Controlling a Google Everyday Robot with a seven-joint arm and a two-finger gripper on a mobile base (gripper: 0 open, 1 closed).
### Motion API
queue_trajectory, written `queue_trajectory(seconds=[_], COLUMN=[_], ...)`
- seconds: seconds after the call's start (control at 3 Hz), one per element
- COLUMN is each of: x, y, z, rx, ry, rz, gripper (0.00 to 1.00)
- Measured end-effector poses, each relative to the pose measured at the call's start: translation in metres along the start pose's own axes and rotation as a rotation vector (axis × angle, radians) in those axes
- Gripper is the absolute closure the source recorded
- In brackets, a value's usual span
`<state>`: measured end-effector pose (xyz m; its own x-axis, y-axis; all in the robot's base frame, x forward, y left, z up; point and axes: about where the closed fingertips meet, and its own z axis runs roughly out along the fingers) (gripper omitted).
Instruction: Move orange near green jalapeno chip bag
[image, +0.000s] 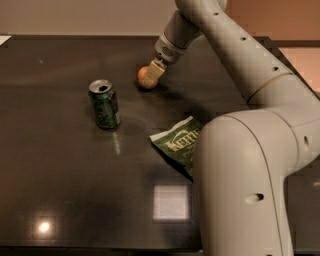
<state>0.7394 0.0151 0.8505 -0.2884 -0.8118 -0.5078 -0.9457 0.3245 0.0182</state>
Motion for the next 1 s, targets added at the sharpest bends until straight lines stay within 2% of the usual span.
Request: queue_trajectory(seconds=[0.33, 0.67, 1.0], x=[0.000, 0.006, 0.020], y=[0.002, 0.003, 0.005], z=[-0.011, -0.028, -0.051], rx=[0.003, 0.009, 0.023], ry=[-0.006, -0.011, -0.017], rz=[-0.008, -0.009, -0.001], gripper=[0.87, 1.00, 1.00])
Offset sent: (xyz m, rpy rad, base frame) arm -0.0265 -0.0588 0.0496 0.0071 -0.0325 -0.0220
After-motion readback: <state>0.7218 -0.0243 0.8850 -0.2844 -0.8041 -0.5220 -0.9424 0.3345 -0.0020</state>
